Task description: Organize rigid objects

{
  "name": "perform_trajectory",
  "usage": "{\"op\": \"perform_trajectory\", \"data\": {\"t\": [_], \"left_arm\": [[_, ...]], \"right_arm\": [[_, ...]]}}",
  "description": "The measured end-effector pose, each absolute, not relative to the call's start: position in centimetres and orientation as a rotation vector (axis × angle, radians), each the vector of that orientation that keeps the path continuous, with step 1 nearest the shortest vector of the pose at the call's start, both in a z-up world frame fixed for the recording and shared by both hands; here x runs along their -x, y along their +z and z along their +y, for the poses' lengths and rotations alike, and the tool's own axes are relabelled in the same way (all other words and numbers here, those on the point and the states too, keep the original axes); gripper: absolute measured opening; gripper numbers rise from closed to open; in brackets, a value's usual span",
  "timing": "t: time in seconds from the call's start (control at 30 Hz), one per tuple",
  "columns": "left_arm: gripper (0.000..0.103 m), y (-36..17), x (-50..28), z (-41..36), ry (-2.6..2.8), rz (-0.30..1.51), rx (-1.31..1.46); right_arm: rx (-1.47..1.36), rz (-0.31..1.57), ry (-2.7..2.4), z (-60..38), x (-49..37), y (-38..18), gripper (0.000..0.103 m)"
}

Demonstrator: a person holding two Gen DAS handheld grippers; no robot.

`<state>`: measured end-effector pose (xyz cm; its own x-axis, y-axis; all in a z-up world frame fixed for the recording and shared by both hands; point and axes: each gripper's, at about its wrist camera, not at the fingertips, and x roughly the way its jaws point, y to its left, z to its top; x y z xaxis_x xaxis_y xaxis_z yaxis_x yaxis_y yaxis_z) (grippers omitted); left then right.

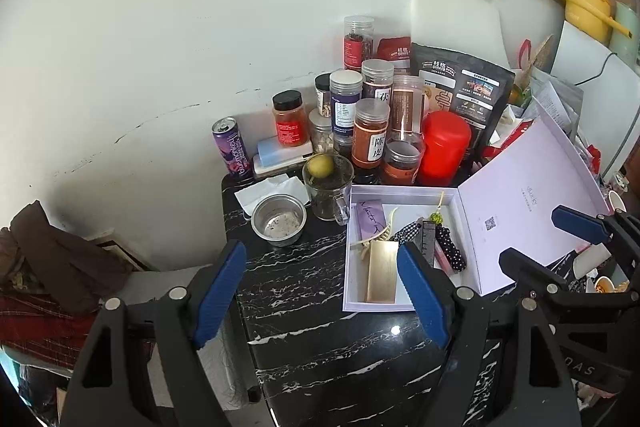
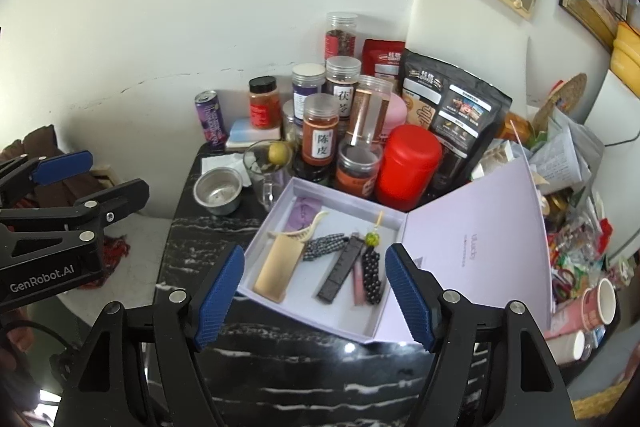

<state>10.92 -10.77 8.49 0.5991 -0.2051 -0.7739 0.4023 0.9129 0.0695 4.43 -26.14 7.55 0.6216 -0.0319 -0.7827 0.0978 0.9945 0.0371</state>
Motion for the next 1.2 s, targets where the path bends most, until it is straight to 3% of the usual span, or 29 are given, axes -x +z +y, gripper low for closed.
{"op": "perform_trajectory", "data": {"t": [1.2], "left_arm": [[0.078, 5.5, -5.7, -5.4, -0.214, 0.987, -0.201]], "right_arm": [[-0.101, 0.983, -0.014, -22.1, 0.5, 5.0, 0.075]]}}
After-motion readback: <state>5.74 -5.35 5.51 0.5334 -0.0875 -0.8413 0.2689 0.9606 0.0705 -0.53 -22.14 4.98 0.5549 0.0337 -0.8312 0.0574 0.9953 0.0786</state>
